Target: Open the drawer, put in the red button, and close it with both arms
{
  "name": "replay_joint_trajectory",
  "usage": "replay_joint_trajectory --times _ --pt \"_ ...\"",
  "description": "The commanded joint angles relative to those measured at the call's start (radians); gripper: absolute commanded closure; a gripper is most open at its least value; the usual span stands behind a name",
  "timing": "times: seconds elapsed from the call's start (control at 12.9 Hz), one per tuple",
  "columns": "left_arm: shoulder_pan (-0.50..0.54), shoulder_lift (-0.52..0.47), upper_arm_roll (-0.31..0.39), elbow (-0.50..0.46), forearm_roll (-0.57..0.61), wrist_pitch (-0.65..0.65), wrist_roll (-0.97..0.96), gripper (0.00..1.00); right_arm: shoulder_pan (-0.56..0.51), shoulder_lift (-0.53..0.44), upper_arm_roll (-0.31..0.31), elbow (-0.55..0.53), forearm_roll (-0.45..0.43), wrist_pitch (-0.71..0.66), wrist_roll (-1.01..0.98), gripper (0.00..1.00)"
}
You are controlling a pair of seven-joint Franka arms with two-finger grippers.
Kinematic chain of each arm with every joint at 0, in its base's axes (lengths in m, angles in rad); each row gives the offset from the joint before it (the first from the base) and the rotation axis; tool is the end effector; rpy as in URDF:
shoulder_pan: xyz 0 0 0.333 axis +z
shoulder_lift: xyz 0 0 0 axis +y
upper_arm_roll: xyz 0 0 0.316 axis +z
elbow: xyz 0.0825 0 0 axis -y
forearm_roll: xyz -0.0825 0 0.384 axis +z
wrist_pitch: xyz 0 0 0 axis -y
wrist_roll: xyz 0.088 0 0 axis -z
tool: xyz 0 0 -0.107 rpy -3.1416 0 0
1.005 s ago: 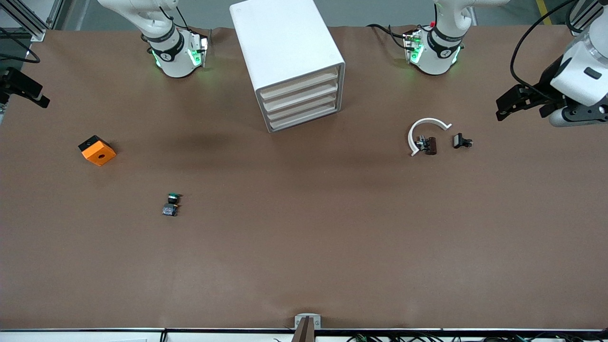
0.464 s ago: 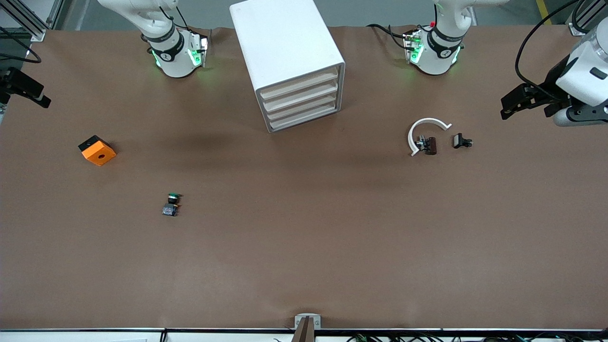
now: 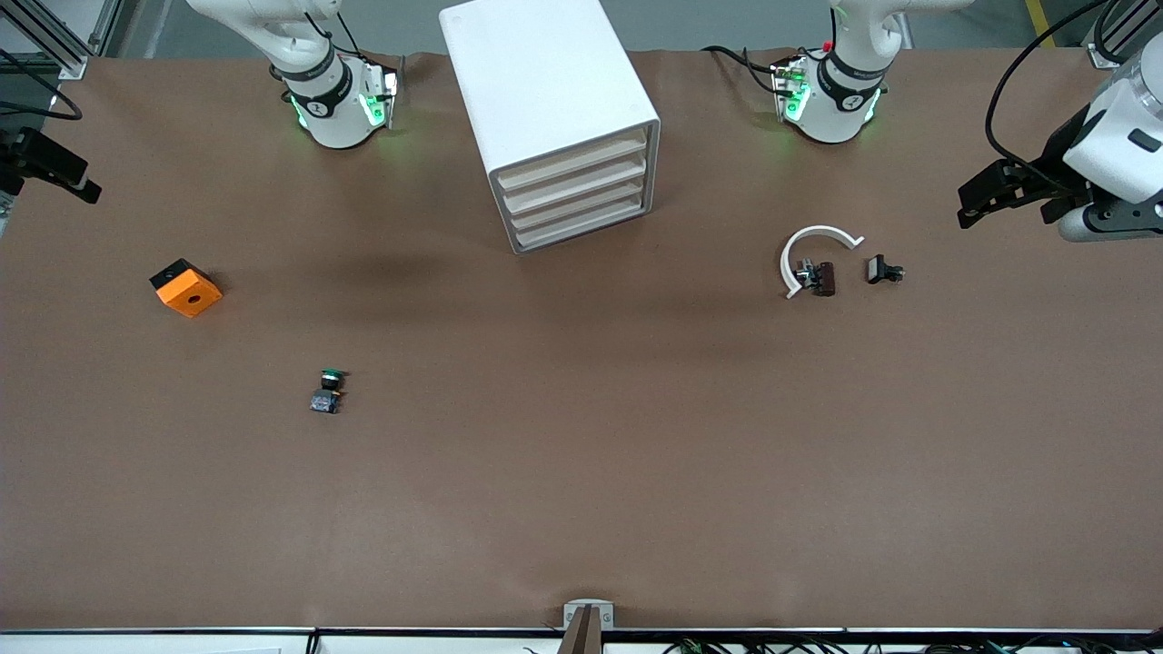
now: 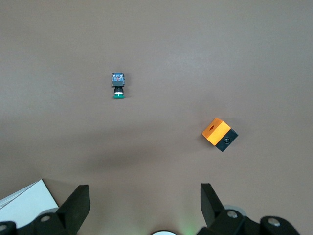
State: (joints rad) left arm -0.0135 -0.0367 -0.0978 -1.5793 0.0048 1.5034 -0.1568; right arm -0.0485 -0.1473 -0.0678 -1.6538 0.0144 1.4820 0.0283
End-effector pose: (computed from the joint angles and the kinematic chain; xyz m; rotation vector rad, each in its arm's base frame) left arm 0.5328 -0.0601 0.6346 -3.1267 -0.0717 0.0593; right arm 0.4951 -0.0590 0.6554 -3.1081 0.2221 0.0370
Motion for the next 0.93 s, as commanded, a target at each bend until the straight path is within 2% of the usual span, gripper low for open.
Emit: replay_joint_trajectory --times 0.0,0.85 --pt "0.009 -0.018 -0.005 -0.021 0.003 -0.009 0.014 0.00 -0.007 -0.008 0.005 -0.001 0.002 -0.019 0.013 0.00" --pt "0.012 -0.005 -0.003 -0.013 0.006 -0.009 0.011 0.00 0.001 -0.006 0.008 -0.001 0.002 -0.017 -0.054 0.00"
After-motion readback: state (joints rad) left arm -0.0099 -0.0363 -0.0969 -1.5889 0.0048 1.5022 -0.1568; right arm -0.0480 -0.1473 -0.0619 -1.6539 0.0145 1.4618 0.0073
